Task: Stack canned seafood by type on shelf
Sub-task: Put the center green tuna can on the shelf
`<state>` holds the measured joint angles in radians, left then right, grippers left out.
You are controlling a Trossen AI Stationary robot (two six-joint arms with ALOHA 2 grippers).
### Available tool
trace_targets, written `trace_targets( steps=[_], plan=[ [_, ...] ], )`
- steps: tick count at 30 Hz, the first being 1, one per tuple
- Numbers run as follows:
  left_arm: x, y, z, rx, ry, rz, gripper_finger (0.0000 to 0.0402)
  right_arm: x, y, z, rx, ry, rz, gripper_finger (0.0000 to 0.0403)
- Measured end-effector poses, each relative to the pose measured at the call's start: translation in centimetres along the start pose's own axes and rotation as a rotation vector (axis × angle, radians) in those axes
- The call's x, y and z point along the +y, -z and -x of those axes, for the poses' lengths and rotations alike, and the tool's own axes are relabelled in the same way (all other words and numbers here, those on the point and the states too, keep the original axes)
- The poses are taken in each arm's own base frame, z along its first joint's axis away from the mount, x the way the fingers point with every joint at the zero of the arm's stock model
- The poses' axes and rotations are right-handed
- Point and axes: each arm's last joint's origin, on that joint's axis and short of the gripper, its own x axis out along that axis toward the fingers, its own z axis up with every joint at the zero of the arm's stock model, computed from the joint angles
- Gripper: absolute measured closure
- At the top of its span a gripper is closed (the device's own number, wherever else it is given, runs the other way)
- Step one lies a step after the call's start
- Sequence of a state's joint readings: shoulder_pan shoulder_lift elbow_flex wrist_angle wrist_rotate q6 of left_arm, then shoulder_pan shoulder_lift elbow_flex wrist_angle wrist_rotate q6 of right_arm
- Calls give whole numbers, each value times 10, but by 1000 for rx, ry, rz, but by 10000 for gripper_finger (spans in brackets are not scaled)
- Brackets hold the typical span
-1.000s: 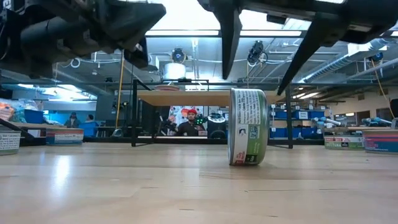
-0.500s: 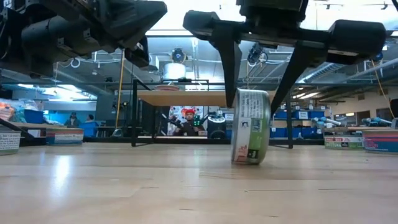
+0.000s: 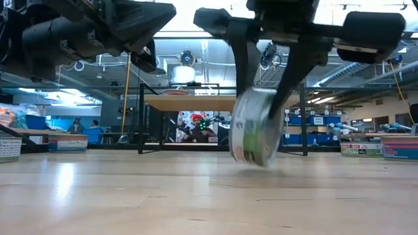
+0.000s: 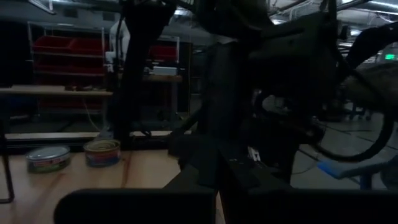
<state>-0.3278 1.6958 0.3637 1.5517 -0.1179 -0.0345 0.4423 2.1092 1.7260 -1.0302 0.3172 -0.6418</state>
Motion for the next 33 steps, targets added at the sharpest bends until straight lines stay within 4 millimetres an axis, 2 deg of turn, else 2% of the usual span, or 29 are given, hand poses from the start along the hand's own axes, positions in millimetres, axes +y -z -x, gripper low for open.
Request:
trace_targets(
  steps=[5, 9, 15, 19, 23, 28, 33],
  plan=[
    [2, -1, 0, -8, -58, 2, 395, -9, 12, 22, 43, 137, -100, 248],
    [3, -2, -2, -18, -96, 2, 395, -25, 34, 52, 81, 299, -227, 248],
    [2, -7, -9, -45, -97, 10, 395, -53, 94, 106, 186, 616, -529, 248],
    [3, -7, -10, -48, -137, 11, 395, -74, 141, 126, 242, 765, -763, 247],
    [12, -6, -10, -32, -205, 10, 395, -98, 182, 114, 320, 780, -906, 248],
    [21, -1, -11, 6, -239, 57, 395, -120, 232, 75, 431, 788, -996, 248],
    [21, 0, -11, 23, -241, 54, 395, -129, 277, 41, 459, 757, -1076, 247]
  ],
)
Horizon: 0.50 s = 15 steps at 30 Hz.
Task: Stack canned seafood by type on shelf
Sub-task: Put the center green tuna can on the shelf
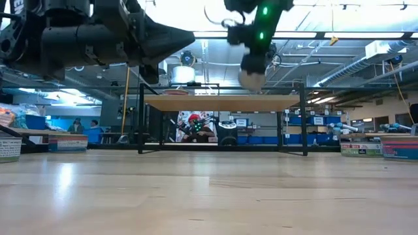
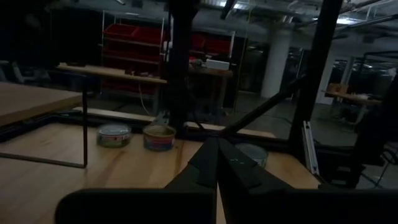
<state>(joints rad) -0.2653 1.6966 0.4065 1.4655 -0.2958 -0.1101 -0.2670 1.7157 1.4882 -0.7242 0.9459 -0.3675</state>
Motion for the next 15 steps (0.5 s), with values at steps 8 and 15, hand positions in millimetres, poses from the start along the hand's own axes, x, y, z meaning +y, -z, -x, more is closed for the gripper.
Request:
trace_targets(
  steps=[8, 15],
  plan=[
    [0, 0, 0, -5, 1, 2, 395, 4, 24, -39, 97, -31, -3, 248],
    [0, -1, 0, -7, 1, 7, 395, 8, 29, -46, 94, -31, -2, 246]
  ],
)
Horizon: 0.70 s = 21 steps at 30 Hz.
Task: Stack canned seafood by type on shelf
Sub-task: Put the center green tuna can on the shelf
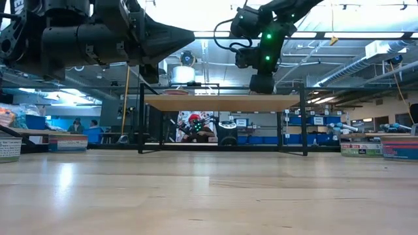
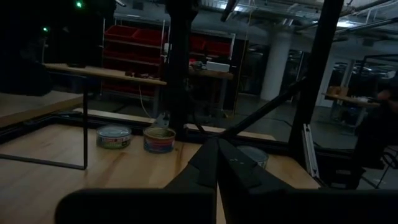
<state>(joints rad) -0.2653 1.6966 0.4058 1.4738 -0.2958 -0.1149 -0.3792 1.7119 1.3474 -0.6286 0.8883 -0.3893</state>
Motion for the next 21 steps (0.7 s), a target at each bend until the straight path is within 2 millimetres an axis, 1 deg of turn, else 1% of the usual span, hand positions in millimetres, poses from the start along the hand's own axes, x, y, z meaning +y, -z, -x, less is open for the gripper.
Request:
trace_targets(
  steps=[3, 8, 16, 21],
  plan=[
    [0, 0, 0, 0, 0, 13, 395, 0, 0, 0, -4, -17, 3, 230],
    [-1, 0, 0, 1, 3, 21, 395, 7, 1, 1, -21, -98, 26, 203],
    [-1, 0, 0, -2, 9, 23, 395, 11, 0, 6, -35, -114, 71, 201],
    [-1, 0, 0, -1, 13, 23, 395, 11, 0, 6, -35, -114, 82, 187]
  ],
)
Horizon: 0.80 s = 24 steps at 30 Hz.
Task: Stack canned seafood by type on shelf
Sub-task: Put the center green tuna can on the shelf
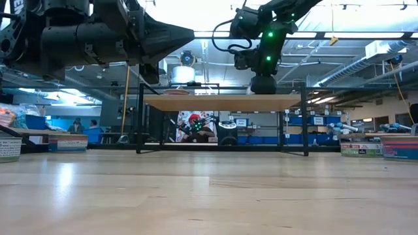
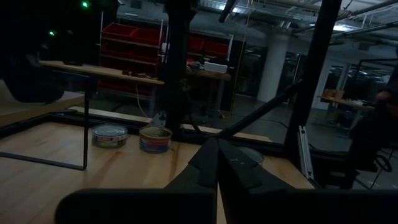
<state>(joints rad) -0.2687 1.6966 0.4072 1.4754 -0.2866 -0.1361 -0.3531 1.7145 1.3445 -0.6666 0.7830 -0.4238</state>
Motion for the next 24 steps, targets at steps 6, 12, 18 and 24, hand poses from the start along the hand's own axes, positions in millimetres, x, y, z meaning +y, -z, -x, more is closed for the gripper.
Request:
trace_targets(
  steps=[6, 12, 18, 24],
  plan=[
    [0, 0, 0, 0, 0, 0, 395, 0, 0, 0, 1, 3, 49, 163],
    [0, 0, 0, 0, 0, 0, 395, 0, 1, 0, 15, 8, 130, 141],
    [0, 0, 0, 2, 0, -1, 395, 3, 0, 4, 30, 43, 217, 135],
    [0, 0, 0, 4, 0, -1, 395, 3, -3, 9, 37, 92, 269, 137]
  ],
)
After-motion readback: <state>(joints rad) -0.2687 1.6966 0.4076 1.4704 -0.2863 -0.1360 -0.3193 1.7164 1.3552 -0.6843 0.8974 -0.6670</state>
